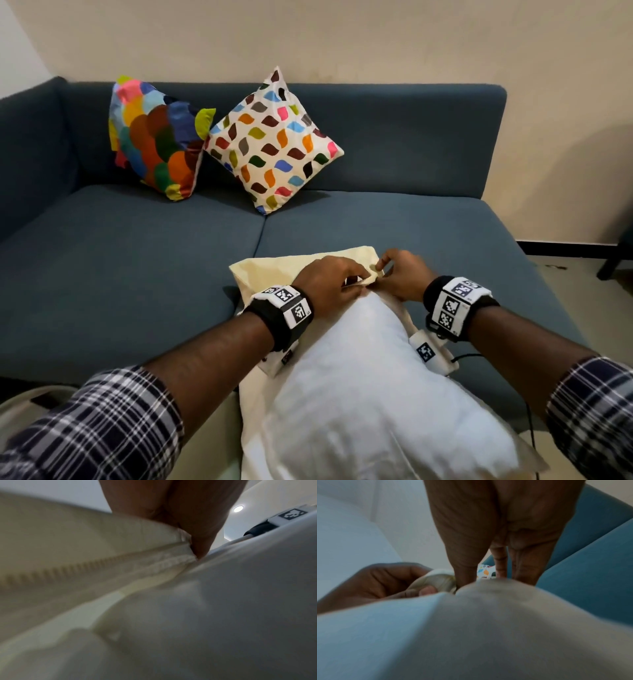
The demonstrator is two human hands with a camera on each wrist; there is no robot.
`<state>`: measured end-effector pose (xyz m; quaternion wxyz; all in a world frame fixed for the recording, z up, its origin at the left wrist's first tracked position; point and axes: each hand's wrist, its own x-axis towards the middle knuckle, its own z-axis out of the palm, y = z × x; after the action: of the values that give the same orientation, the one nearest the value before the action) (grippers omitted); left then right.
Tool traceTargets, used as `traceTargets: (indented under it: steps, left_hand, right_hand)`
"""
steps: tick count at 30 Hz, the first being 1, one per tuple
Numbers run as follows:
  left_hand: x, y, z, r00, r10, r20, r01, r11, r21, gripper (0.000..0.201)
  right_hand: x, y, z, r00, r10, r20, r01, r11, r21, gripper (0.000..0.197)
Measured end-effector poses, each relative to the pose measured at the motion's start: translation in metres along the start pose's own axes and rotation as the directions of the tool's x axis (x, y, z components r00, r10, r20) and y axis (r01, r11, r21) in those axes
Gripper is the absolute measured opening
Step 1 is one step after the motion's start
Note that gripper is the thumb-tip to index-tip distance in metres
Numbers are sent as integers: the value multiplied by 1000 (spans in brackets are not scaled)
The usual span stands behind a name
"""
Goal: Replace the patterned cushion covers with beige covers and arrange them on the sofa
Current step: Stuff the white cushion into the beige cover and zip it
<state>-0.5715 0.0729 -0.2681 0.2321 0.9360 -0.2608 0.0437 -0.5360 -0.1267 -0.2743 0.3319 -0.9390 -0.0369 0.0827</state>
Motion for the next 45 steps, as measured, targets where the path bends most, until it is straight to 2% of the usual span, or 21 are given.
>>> traceTargets:
  steps: [3, 5, 9, 11, 14, 17, 19, 21, 24, 28, 31, 32, 34, 36, 38, 39, 40, 41, 42, 43, 45]
  left_hand:
    - [-5, -1, 0, 994, 52, 98, -69, 982, 177, 20]
    - [-9, -6, -3, 990, 22, 136, -58, 963, 264, 19]
    - [-31, -29, -11, 968, -242, 72, 193, 892, 409, 23]
    - [-53, -50, -22, 911, -409, 60, 333, 812, 479, 26]
    - [-90, -84, -40, 792, -606, 77, 512, 728, 456, 20]
    - [-112, -104, -41, 707, -701, 91, 613, 672, 416, 16]
    - [-116, -103, -35, 696, -705, 139, 605, 679, 416, 21]
    - [-116, -97, -31, 709, -681, 185, 562, 703, 436, 23]
    - [-118, -92, -26, 704, -650, 287, 499, 740, 451, 22]
    - [-123, -94, -20, 668, -608, 429, 463, 791, 400, 29]
    - [-123, -89, -20, 664, -575, 478, 459, 818, 346, 25]
    - [-123, -87, -21, 662, -568, 490, 453, 823, 343, 25]
    - [-126, -79, -27, 644, -542, 540, 426, 840, 336, 19]
    - [-128, -71, -36, 603, -515, 610, 406, 856, 321, 14]
    - [-125, -63, -51, 574, -525, 629, 390, 850, 354, 19]
    - [-121, -60, -58, 613, -537, 579, 338, 841, 422, 23]
    - [-114, -56, -65, 696, -541, 473, 280, 811, 514, 28]
    - [-107, -49, -68, 804, -500, 321, 263, 784, 563, 34]
    - [-98, -37, -69, 888, -425, 175, 294, 818, 495, 39]
    - [-88, -22, -65, 938, -341, 58, 304, 893, 333, 46]
    - [-66, 17, -52, 966, -254, -39, 254, 967, -16, 68]
  right_hand:
    - [4, 3, 4, 994, -109, -4, 106, 977, -184, 11]
    - [1, 6, 3, 993, -112, 22, 114, 964, -241, 16]
    - [-9, 21, 0, 994, -97, 52, 109, 923, -369, 32]
    - [-13, 30, -12, 997, -65, 31, 72, 911, -405, 41]
    - [-21, 44, -30, 999, -7, 37, 19, 937, -349, 35]
    - [-28, 46, -26, 998, -24, 54, 37, 966, -257, 28]
    - [-28, 45, -17, 1000, -16, 19, 20, 976, -218, 27]
    - [-28, 49, -9, 999, 19, -29, -23, 989, -148, 28]
    - [-32, 57, 5, 986, 132, -107, -122, 989, 88, 31]
    - [-39, 65, 17, 954, 297, -49, -248, 868, 429, 26]
    - [-44, 61, 13, 950, 313, 9, -269, 800, 537, 12]
    - [-46, 56, 9, 953, 304, 10, -261, 798, 543, 12]
    - [-52, 46, 1, 979, 192, -64, -146, 889, 434, 10]
    - [-54, 41, -4, 985, -2, -170, 23, 992, 122, 7]
    - [-57, 35, -5, 979, -87, -185, 65, 990, -122, 8]
    - [-58, 32, -4, 975, -92, -200, 65, 989, -136, 10]
    - [-57, 28, -2, 972, -78, -222, 56, 993, -105, 10]
    - [-58, 21, 0, 969, -67, -238, 53, 997, -65, 13]
    - [-57, 13, 2, 966, -62, -250, 56, 998, -30, 18]
    - [-57, 6, 4, 962, -71, -262, 73, 997, -2, 21]
    - [-55, -10, 6, 954, -93, -286, 104, 994, 23, 16]
